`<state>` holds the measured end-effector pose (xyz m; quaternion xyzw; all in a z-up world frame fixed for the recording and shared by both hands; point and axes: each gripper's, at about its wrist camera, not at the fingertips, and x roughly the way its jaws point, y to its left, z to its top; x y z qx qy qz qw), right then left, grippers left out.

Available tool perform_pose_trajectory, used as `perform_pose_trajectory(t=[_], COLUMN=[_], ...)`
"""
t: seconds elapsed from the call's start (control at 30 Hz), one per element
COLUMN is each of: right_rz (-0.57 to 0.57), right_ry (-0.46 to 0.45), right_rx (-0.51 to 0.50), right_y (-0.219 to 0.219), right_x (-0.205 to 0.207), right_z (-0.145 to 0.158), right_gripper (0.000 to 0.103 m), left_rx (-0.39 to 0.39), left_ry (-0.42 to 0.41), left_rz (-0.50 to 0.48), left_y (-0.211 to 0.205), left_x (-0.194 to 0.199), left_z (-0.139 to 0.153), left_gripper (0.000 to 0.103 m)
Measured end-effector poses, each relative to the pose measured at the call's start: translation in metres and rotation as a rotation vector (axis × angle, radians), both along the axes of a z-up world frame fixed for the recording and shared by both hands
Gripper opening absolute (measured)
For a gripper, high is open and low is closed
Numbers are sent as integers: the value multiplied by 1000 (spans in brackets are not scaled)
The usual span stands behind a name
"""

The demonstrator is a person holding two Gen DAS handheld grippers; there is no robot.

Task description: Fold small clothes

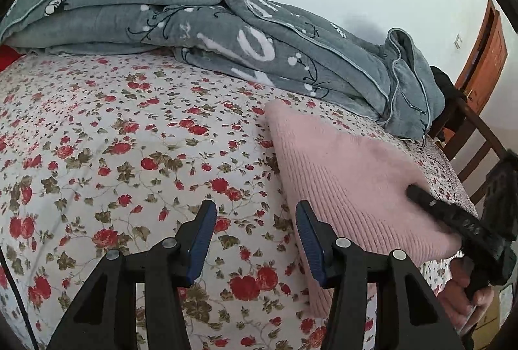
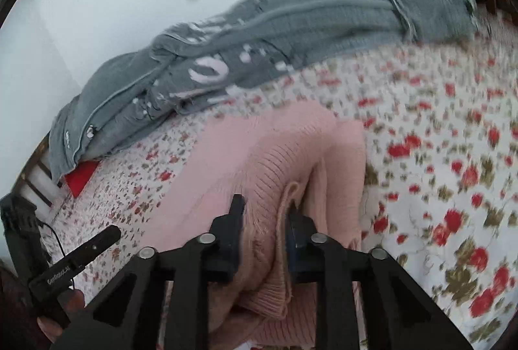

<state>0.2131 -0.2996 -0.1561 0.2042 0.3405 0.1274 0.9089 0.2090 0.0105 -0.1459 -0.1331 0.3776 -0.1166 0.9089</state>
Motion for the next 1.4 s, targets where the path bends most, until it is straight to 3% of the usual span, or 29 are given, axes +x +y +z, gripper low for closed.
perform_pose_trajectory(t=[0.07, 0.17, 0.27, 0.3, 0.37, 0.47, 0.53, 0.67, 0.8, 0.87, 0.9, 0.93, 1.0, 1.13, 1.3, 1.4], right_rz=[-5, -39, -42, -39, -47, -47, -24, 52, 49, 43, 46, 52, 78, 30, -11, -17], right_ry=[-65, -87, 21, 53, 59, -23, -77, -67, -27, -10, -9, -9, -24, -135, 28, 21], right_rx=[34, 35, 18, 8, 4, -11, -15, -46, -55, -46, -48, -53, -41, 18, -22, -66], right_y=[-11, -29, -36, -36, -37, -36, -33, -16, -10, -11, -11, -10, -9, -30, -28, -24], right_x=[-10, -14, -2, 2, -2, -24, -42, -64, -71, -69, -69, -68, -70, -96, -77, -78], right_z=[10, 12, -13, -21, -19, 0, 11, 10, -9, -17, -20, -22, -22, -8, -47, -42], right_gripper=[17, 17, 21, 27, 32, 41, 56, 57, 57, 54, 46, 30, 6, 5, 5, 5], left_rx=[-16, -59, -82, -82, -75, -52, -23, 30, 59, 60, 61, 63, 67, 24, -16, 1], left_ry=[-6, -11, -13, -7, 2, -3, -6, -5, 10, 21, 22, 23, 26, 32, 68, 94], left_rz=[-12, -54, -108, -124, -153, -197, -213, -212, -196, -193, -192, -190, -190, -220, -208, -199], left_y=[2, 0, -12, -17, -27, -40, -47, -61, -68, -70, -71, -71, -72, -64, -65, -66], left_x=[-3, -7, -9, -10, -12, -21, -27, -35, -36, -36, -36, -37, -38, -44, -42, -39], left_z=[-1, -2, -5, -7, -9, -10, -10, -9, -8, -8, -8, -7, -7, -6, -14, -23], left_gripper=[49, 49, 51, 51, 51, 52, 52, 52, 52, 52, 52, 52, 52, 53, 53, 54])
